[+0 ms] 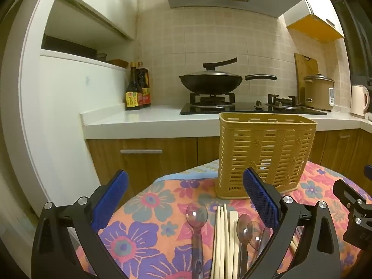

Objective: Organize utensils

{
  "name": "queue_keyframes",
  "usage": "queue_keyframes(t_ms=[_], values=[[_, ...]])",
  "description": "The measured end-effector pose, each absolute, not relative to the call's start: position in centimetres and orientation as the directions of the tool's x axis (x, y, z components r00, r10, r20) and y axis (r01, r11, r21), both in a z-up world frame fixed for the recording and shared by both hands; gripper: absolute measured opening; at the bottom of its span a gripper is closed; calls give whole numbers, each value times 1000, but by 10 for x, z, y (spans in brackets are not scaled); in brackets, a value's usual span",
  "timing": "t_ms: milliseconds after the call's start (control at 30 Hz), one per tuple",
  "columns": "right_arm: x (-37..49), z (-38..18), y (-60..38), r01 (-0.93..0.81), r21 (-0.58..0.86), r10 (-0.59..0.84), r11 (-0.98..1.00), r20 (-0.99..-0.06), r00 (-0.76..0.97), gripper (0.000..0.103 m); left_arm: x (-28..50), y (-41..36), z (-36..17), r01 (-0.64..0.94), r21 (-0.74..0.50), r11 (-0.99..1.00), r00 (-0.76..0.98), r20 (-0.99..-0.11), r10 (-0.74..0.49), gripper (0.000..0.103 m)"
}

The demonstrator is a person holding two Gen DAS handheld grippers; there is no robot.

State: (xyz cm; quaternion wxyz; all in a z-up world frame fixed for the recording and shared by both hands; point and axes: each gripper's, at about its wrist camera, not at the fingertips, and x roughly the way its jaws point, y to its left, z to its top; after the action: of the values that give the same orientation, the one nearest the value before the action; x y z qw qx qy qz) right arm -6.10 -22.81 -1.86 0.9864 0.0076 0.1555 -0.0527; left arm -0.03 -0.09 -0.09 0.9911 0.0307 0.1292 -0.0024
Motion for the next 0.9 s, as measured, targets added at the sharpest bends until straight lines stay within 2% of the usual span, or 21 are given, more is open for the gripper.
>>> queue_keyframes(t_ms=[900], values=[[-59, -21, -228, 103, -2, -99, 995, -313, 945, 96, -7, -1, 4, 14, 48, 999, 975, -221, -4, 95]])
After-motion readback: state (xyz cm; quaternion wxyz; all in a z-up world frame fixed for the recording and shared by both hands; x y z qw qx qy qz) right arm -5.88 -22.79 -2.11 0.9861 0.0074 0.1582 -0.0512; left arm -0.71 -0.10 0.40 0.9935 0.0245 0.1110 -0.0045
